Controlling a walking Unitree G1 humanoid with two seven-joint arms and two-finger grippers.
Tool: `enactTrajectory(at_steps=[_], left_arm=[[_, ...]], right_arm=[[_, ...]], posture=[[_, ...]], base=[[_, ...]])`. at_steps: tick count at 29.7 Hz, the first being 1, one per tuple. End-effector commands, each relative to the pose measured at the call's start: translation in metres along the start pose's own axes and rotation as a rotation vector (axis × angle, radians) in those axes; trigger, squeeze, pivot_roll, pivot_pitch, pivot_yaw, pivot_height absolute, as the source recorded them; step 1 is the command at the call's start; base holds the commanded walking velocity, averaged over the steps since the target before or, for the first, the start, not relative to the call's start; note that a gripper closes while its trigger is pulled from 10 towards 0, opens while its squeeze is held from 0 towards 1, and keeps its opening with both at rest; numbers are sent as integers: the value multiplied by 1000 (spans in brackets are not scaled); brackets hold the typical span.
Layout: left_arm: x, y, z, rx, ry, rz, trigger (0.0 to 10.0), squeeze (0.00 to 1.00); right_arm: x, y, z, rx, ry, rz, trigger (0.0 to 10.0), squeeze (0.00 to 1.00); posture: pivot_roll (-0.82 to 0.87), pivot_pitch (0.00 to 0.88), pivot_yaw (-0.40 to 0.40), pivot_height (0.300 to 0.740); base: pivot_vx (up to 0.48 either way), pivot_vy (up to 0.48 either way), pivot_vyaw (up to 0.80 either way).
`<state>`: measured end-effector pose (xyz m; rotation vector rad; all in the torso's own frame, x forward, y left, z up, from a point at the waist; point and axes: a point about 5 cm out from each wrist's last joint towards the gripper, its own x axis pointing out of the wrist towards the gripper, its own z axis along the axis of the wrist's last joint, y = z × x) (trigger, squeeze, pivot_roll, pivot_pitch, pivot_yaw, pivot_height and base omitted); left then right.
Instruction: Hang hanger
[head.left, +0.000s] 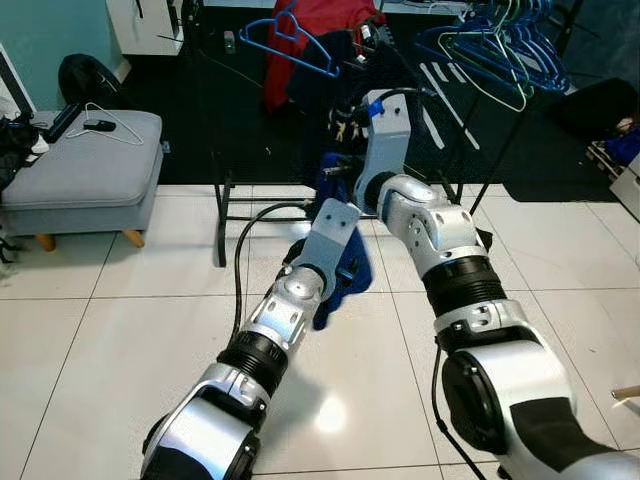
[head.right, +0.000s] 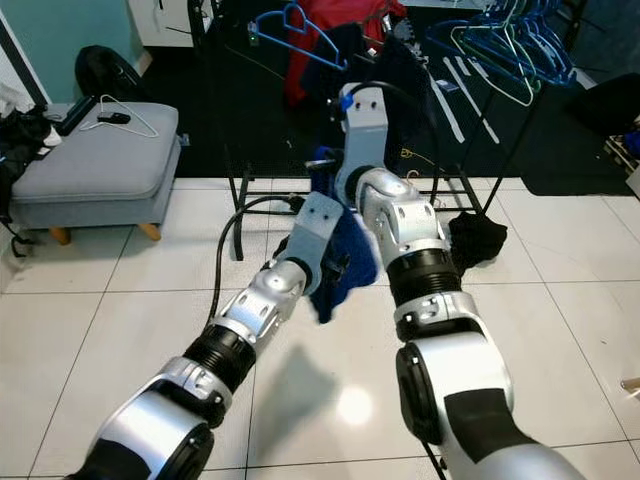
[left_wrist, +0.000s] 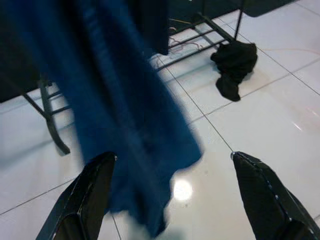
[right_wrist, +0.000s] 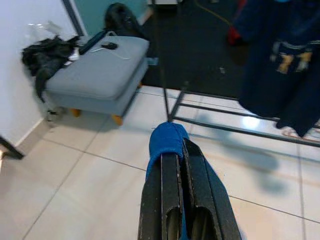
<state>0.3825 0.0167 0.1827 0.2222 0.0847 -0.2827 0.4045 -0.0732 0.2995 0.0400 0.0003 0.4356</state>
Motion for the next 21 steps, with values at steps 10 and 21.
enactTrajectory(at_steps=[10, 21], left_arm=[[1, 60, -22, 87, 16, 261, 10000, 0], [-5, 92, -25, 145, -34, 263, 10000, 0]], right_arm=[[-6, 11, 3, 33, -9, 72, 4353, 0], [-12, 14, 2, 29, 0, 102, 4314, 0]], posture=[[-116, 194, -53, 740], [-108, 189, -54, 740]], base=[[0, 0, 0], [0, 0, 0]])
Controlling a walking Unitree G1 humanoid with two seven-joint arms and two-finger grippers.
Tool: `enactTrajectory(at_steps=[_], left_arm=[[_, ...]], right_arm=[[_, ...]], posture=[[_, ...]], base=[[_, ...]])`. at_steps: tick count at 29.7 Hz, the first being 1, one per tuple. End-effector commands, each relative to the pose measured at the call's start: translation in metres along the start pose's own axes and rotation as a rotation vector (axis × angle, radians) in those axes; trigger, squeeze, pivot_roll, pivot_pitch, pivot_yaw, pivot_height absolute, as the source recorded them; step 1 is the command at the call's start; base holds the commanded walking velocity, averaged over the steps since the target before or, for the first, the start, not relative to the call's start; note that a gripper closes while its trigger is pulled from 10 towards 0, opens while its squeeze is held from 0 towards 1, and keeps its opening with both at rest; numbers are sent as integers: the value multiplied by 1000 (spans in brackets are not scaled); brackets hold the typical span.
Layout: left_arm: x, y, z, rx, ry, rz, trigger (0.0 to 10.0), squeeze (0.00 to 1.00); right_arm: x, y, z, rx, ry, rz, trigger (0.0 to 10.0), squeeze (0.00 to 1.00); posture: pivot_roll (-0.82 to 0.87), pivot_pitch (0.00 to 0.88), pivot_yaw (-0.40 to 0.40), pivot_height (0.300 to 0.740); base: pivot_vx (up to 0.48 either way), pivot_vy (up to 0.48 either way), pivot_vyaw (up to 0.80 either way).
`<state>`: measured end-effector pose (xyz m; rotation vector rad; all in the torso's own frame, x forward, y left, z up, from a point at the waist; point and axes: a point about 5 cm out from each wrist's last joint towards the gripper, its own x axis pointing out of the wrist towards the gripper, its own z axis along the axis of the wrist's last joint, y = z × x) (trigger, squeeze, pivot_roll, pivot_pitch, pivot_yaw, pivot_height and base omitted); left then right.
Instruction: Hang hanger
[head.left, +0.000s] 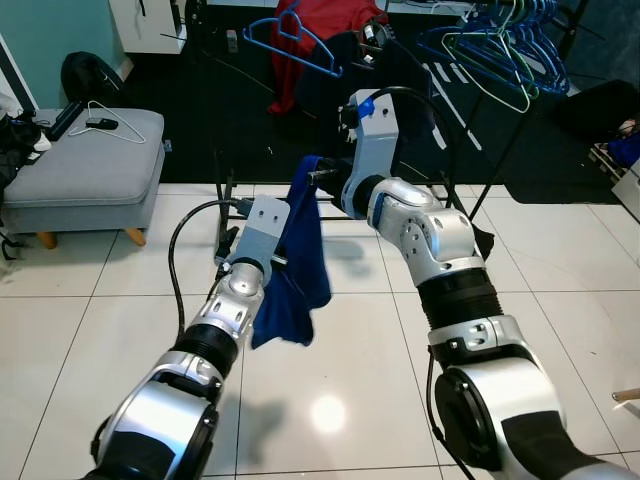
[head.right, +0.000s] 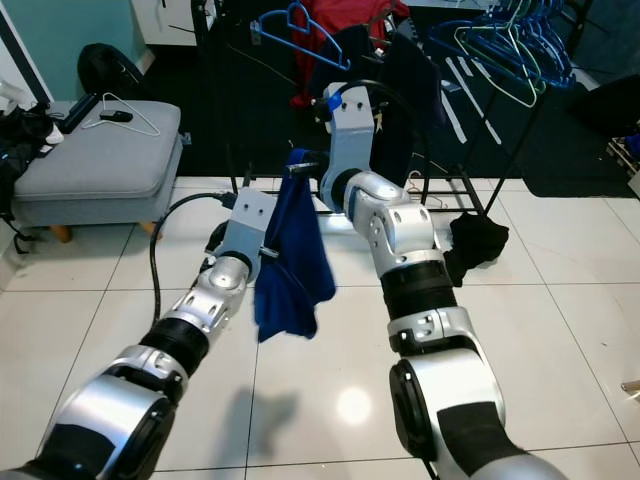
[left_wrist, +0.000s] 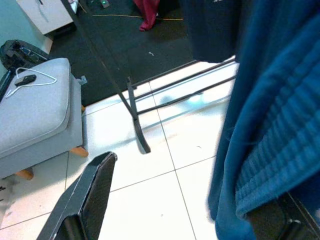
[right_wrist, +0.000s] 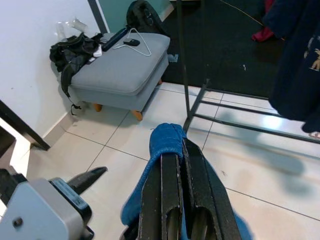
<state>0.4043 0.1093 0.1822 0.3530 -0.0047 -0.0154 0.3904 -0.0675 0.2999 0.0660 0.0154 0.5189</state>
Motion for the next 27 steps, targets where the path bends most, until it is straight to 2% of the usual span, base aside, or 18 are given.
enactTrajectory(at_steps=[1, 3, 9, 10, 12, 13, 15, 17, 19, 22, 24, 25, 27], left_arm=[[-2, -2, -5, 5, 0, -30, 10000, 0], [-4, -8, -7, -16, -8, -72, 10000, 0], [-5, -18, -8, -25, -4, -94, 10000, 0], [-6, -26, -7, -49, 0, -124, 10000, 0], [-6, -26, -7, -49, 0, -124, 10000, 0], [-8, -34, -7, -73, 5, -159, 10000, 0], [-8, -34, -7, -73, 5, -159, 10000, 0], [-11, -49, -10, -58, 21, -221, 10000, 0], [-13, -53, -13, -29, 32, -232, 10000, 0], [-13, -54, -17, 6, 46, -228, 10000, 0], [-13, -47, -25, 42, 76, -190, 10000, 0], [-12, -41, -28, 48, 87, -163, 6510, 0], [-12, -37, -30, 49, 93, -147, 6510, 0]], right_arm=[[-2, 4, 1, 0, -7, 25, 4314, 0], [-4, 5, 0, -1, -3, 34, 4314, 0], [-6, 5, 1, -3, -1, 40, 4275, 0], [-7, 5, 2, -2, -1, 44, 4235, 0], [-7, 5, 2, -2, -1, 44, 4235, 0], [-8, 6, 2, 2, -1, 45, 4235, 0], [-8, 6, 2, 2, -1, 45, 4235, 0], [-9, 7, 4, 10, -5, 48, 4078, 0], [-9, 7, 7, 14, -10, 50, 4039, 0], [-10, 8, 9, 17, -16, 51, 4039, 0], [-11, 8, 13, 22, -25, 51, 4000, 0], [-12, 8, 15, 23, -28, 50, 3961, 0], [-12, 8, 15, 24, -30, 50, 3961, 0]], posture=[[-105, 187, -57, 740], [-110, 185, -55, 740], [-109, 186, -54, 740], [-111, 190, -53, 740], [-111, 190, -53, 740], [-111, 191, -55, 740], [-111, 191, -55, 740], [-115, 195, -54, 740], [-119, 198, -52, 740], [-121, 198, -51, 740], [-122, 199, -49, 740], [-124, 201, -48, 740], [-124, 201, -48, 740]], base=[[0, 0, 0], [0, 0, 0], [0, 0, 0], [0, 0, 0], [0, 0, 0], [0, 0, 0], [0, 0, 0], [0, 0, 0], [0, 0, 0], [0, 0, 0], [0, 0, 0], [0, 0, 0], [0, 0, 0]])
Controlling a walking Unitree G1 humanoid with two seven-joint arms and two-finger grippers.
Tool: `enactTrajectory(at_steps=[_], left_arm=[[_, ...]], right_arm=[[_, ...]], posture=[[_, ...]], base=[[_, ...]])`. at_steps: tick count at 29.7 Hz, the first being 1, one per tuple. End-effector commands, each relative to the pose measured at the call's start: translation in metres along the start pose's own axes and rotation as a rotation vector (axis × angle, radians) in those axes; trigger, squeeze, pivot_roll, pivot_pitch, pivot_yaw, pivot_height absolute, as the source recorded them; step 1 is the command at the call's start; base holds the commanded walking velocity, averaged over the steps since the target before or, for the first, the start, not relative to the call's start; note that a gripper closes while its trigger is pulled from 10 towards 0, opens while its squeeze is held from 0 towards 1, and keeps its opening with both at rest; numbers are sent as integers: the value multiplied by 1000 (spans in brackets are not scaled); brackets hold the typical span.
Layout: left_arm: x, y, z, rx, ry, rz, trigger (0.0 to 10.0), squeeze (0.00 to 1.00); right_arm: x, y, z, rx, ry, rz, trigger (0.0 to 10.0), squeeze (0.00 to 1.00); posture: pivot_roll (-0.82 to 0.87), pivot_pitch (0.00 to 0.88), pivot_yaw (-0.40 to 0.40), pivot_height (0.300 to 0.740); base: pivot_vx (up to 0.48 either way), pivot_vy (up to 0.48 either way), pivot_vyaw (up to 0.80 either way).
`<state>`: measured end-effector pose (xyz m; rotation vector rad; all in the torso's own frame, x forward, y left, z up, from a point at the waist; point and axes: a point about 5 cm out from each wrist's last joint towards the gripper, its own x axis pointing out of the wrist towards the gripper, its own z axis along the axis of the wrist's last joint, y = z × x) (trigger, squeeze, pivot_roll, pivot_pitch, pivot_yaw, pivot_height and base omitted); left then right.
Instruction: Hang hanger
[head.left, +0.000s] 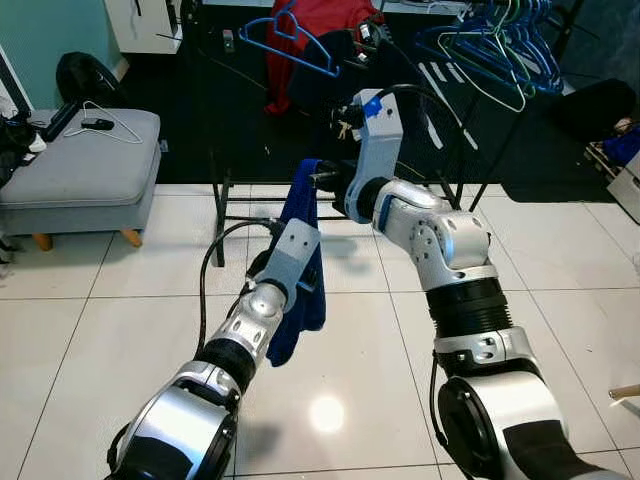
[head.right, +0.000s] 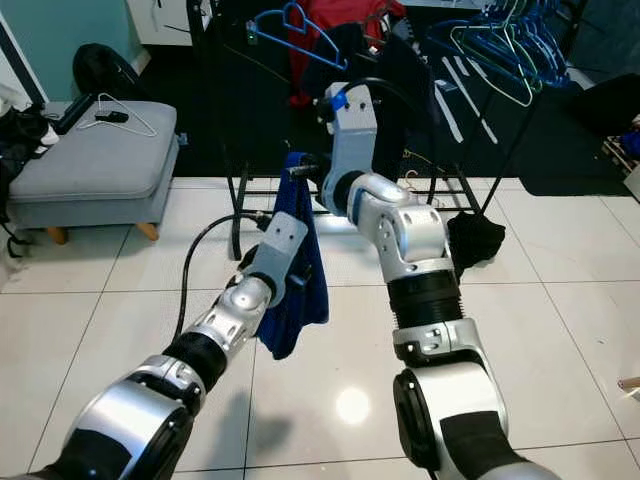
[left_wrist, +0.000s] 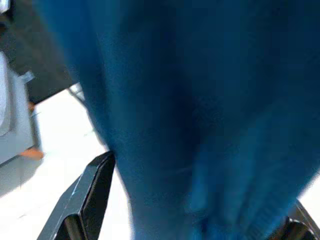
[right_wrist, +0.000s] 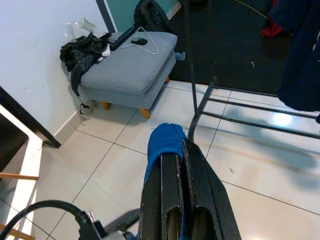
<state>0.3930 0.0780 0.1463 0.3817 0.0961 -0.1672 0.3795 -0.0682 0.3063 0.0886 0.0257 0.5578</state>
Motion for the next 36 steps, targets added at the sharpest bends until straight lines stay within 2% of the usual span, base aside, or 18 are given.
enactTrajectory(at_steps=[1, 4, 5, 9, 10, 11, 12, 18, 20, 22, 23, 24, 25, 27, 28, 29, 31, 36], left_arm=[[-1, 9, -8, 10, 25, 34, 1176, 0], [0, 16, -6, -12, 17, 58, 0, 0], [0, 17, -5, -11, 11, 63, 3843, 0], [1, 21, -3, 2, -4, 68, 3490, 0], [1, 22, -3, 14, -9, 71, 4353, 0], [1, 23, -2, 29, -12, 73, 8314, 0], [1, 24, -2, 38, -15, 74, 10000, 0], [1, 23, 0, 60, -29, 61, 10000, 0], [1, 21, 1, 68, -37, 46, 4980, 0], [1, 21, 1, 68, -37, 46, 4980, 0], [1, 22, 2, 77, -39, 46, 7098, 0], [1, 22, 2, 77, -39, 46, 7098, 0], [2, 25, 5, 78, -47, 61, 10000, 0], [3, 28, 11, 76, -71, 63, 10000, 0], [3, 31, 16, 65, -95, 58, 9725, 0], [3, 36, 22, 52, -120, 46, 1686, 0], [3, 42, 25, 38, -137, 29, 0, 0], [0, 58, 29, 20, -162, 9, 0, 0]], right_arm=[[-3, 3, 9, 0, -36, 12, 4000, 0], [-5, 3, 10, 1, -35, 11, 4000, 0], [-5, 3, 9, 2, -34, 10, 4039, 0], [-6, 2, 8, 1, -29, 10, 4078, 0], [-6, 2, 7, 1, -28, 9, 4118, 0], [-6, 2, 7, 0, -26, 9, 4157, 0], [-6, 1, 7, 0, -24, 8, 4235, 0], [-7, 0, 6, -2, -20, 3, 4510, 0], [-8, -1, 5, -4, -15, -1, 4824, 0], [-8, -1, 5, -4, -15, -1, 4824, 0], [-8, -1, 5, -5, -13, -3, 4863, 0], [-8, -1, 5, -5, -13, -3, 4863, 0], [-9, -3, 3, -6, -8, -6, 5843, 0], [-10, -5, 1, -6, -2, -14, 5882, 0], [-11, -7, -1, -5, 4, -22, 5843, 0], [-13, -10, -5, -2, 12, -36, 5725, 0], [-15, -14, -8, 3, 19, -52, 5608, 0], [-18, -22, -17, 15, 36, -88, 5843, 0]], posture=[[-123, 202, -47, 740], [-122, 205, -49, 740], [-121, 206, -50, 740], [-120, 208, -50, 740], [-120, 208, -50, 740], [-120, 209, -51, 740], [-120, 209, -51, 740], [-117, 209, -53, 740], [-118, 208, -52, 740], [-118, 208, -52, 740], [-120, 208, -51, 740], [-120, 208, -51, 740], [-118, 208, -51, 740], [-115, 209, -50, 740], [-114, 210, -50, 740], [-110, 210, -47, 740], [-110, 210, -47, 740], [-90, 212, -43, 740]], base=[[0, 0, 0], [0, 0, 0], [0, 0, 0], [0, 0, 0], [0, 0, 0], [0, 0, 0], [0, 0, 0], [0, 0, 0], [0, 0, 0], [0, 0, 0], [0, 0, 0], [0, 0, 0], [0, 0, 0], [0, 0, 0], [0, 0, 0], [0, 0, 0], [0, 0, 0], [0, 0, 0]])
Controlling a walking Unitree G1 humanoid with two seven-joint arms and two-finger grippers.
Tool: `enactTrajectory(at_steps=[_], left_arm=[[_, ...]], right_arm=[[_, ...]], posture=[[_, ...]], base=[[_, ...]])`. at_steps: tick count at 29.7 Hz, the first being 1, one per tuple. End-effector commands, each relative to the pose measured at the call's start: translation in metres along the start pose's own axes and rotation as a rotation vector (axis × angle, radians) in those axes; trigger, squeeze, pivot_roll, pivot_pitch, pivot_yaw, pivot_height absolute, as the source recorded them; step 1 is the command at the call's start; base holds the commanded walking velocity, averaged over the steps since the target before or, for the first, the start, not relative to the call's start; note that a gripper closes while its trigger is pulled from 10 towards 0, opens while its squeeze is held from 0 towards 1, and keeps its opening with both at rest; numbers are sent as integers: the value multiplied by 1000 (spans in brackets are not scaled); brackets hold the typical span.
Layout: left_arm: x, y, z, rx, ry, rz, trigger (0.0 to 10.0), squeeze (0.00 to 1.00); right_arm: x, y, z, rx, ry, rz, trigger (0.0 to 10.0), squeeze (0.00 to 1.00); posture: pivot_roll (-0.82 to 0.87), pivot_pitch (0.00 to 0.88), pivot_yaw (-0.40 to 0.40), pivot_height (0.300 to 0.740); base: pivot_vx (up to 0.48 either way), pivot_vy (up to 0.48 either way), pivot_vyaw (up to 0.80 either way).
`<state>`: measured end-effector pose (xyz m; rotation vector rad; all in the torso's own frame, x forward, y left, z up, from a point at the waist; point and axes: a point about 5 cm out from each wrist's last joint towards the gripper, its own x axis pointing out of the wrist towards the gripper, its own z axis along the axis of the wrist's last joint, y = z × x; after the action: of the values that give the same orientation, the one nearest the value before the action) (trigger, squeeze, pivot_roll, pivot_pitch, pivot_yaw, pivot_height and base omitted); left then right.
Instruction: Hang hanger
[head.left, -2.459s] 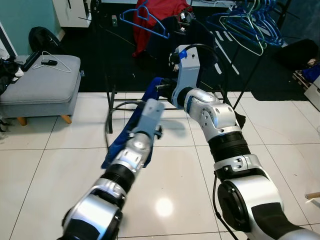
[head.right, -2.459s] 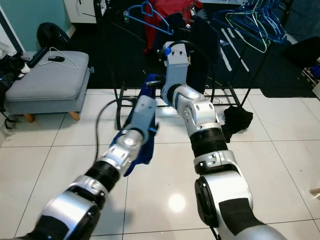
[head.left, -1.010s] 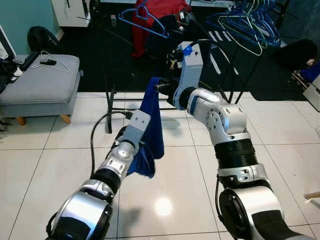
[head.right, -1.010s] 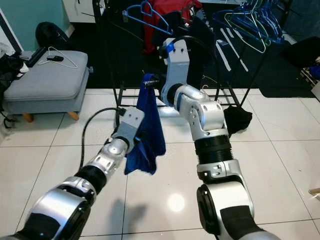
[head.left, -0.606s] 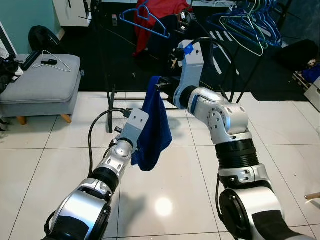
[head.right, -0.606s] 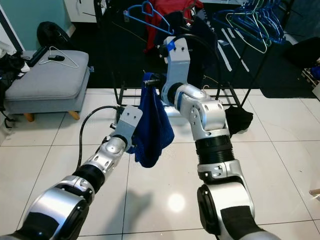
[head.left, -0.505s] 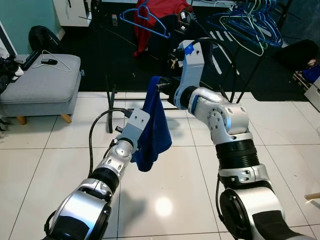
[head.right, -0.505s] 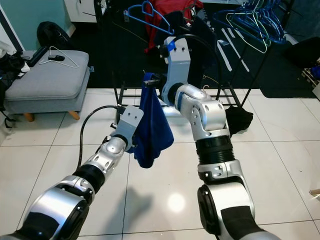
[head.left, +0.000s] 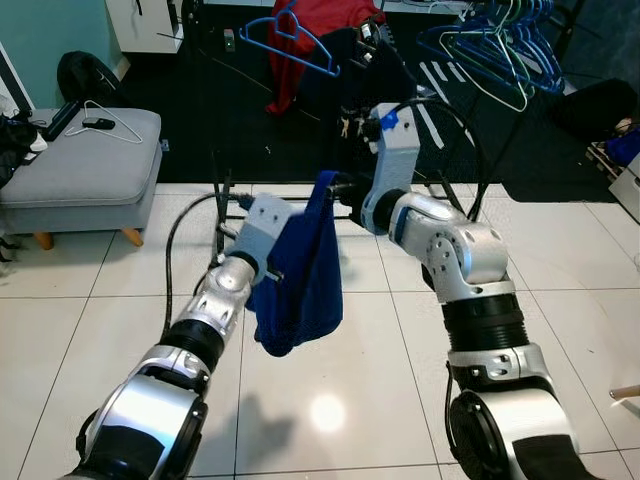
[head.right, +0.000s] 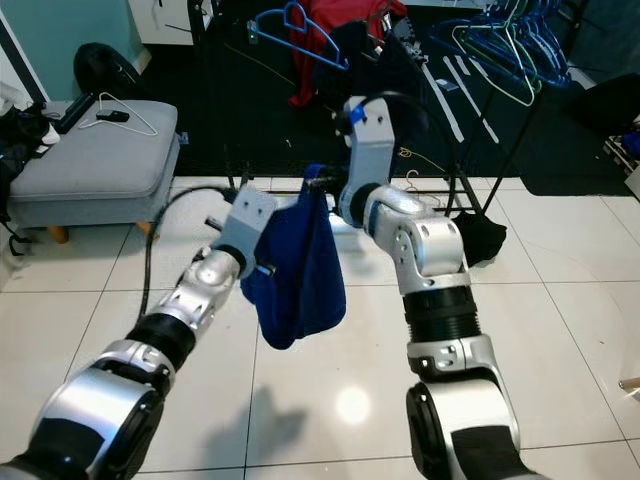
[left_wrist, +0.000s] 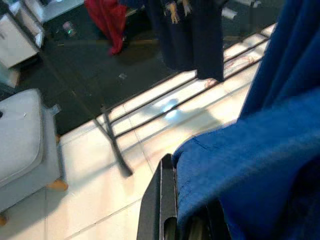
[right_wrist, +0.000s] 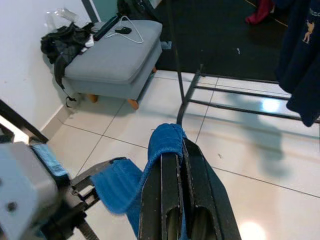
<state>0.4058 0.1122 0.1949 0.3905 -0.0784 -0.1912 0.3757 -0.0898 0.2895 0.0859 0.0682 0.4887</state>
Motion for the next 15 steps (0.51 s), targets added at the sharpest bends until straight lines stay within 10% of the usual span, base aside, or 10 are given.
enactTrajectory(at_steps=[1, 15], left_arm=[[-2, 7, -4, -5, 11, 0, 0, 0], [-23, 32, -11, -112, 6, -89, 0, 0]], right_arm=[[-3, -4, -2, 6, -2, -17, 5843, 0], [-17, -33, -36, 25, 27, -147, 6196, 0]], posture=[[-90, 212, -43, 740], [-50, 199, -28, 740]], base=[[0, 0, 0], [0, 0, 0]])
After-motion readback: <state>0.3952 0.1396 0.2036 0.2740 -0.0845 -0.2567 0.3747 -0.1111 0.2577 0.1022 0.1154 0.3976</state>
